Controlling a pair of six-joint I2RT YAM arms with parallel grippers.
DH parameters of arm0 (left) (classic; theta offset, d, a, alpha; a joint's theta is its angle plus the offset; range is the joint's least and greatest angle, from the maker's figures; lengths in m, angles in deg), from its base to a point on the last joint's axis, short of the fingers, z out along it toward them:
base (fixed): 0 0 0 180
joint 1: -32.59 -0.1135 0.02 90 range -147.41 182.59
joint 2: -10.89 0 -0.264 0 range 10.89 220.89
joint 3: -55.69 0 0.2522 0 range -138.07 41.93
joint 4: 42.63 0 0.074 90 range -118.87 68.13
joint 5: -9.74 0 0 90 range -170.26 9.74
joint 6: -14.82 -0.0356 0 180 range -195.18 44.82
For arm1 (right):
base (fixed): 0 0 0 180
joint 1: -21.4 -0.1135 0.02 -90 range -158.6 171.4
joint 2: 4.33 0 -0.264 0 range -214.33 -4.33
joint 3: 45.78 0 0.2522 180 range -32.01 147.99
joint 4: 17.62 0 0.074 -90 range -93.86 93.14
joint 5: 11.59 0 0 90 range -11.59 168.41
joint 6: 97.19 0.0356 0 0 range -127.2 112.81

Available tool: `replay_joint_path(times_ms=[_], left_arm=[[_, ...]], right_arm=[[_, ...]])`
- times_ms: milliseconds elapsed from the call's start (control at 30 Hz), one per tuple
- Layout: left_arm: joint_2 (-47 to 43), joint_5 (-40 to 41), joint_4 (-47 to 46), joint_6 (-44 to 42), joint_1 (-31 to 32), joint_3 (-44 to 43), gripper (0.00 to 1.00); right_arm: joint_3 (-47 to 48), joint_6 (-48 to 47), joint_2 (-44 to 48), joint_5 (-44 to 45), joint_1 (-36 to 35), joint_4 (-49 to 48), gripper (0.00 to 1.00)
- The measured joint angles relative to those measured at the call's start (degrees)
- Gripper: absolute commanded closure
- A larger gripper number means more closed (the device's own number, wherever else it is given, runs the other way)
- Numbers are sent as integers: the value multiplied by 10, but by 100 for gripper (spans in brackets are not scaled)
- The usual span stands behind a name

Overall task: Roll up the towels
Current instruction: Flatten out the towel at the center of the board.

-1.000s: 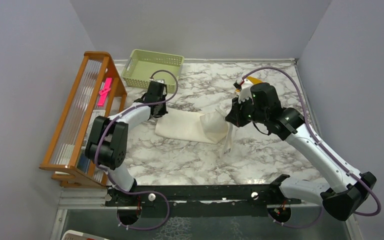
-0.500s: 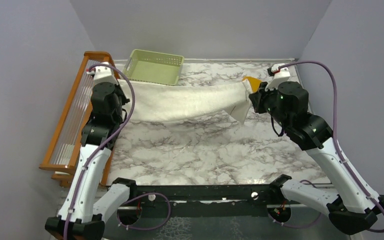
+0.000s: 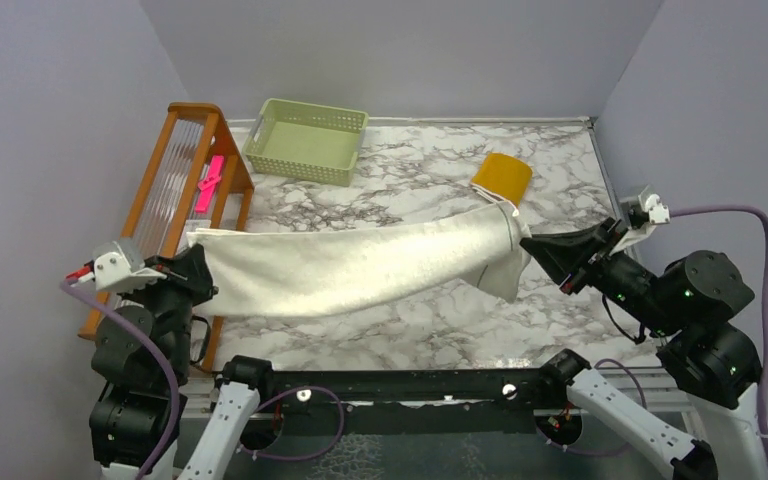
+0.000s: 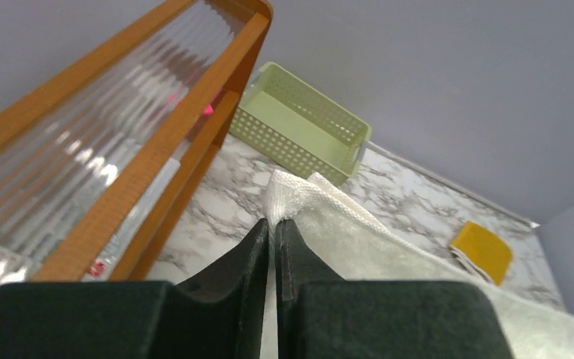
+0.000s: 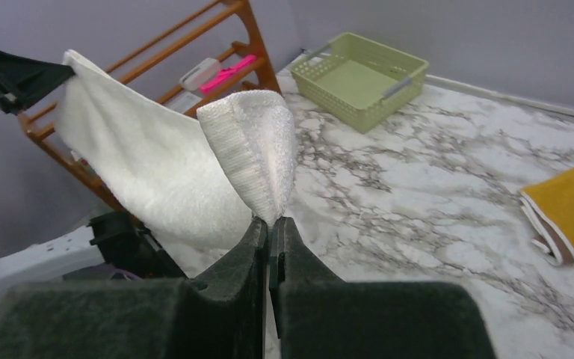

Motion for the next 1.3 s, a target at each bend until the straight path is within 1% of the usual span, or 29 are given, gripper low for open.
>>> replay_joint_path(times_ms=[33,100,167,200,267,367,433,467,533,567,600,667,700,767,867,933,1000,1067,1200,1300], left_arm=[[-10,-4,12,6,0,-4,62],[-14,-10,28,13,0,0,46],[5,-10,32,12,0,21,36],[23,-10,32,11,0,31,33],[82,-9,22,3,0,46,32],[243,0,-17,-19,0,46,32],[337,0,-40,-32,0,36,32],[377,-3,-51,-38,0,29,32],[427,-19,-67,-49,0,18,32],[433,-23,-70,-54,0,16,33],[445,-45,-83,-57,0,14,33],[445,-80,-97,-59,0,19,33],[441,-97,-109,-59,2,29,33],[424,-129,-133,-53,13,74,33],[389,-168,-139,-36,49,163,33],[362,-200,-140,-13,86,227,33],[348,-223,-143,12,129,270,35],[349,-233,-150,40,181,295,35],[377,-229,-165,85,269,304,35],[405,-202,-174,123,310,305,37]], right_arm=[[-4,3,12,-21,0,-3,99],[-19,10,22,-47,0,-11,99],[-47,28,19,-43,0,-19,99],[-60,41,12,-30,0,-20,99],[-83,68,-17,12,0,-21,99],[-118,114,-102,98,1,-40,99],[-143,139,-161,128,17,-59,99],[-156,152,-195,127,40,-71,99],[-183,177,-257,100,125,-98,99],[-195,186,-284,79,179,-111,99],[-209,196,-311,58,242,-125,99],[-222,205,-345,47,315,-130,99],[-223,205,-356,47,335,-128,99],[-218,205,-359,47,340,-128,99],[-198,205,-350,52,337,-129,99],[-185,206,-343,53,340,-131,99],[-176,208,-342,52,346,-134,99],[-174,210,-346,52,349,-137,99],[-174,212,-354,47,350,-136,99],[-173,212,-352,44,350,-136,99]])
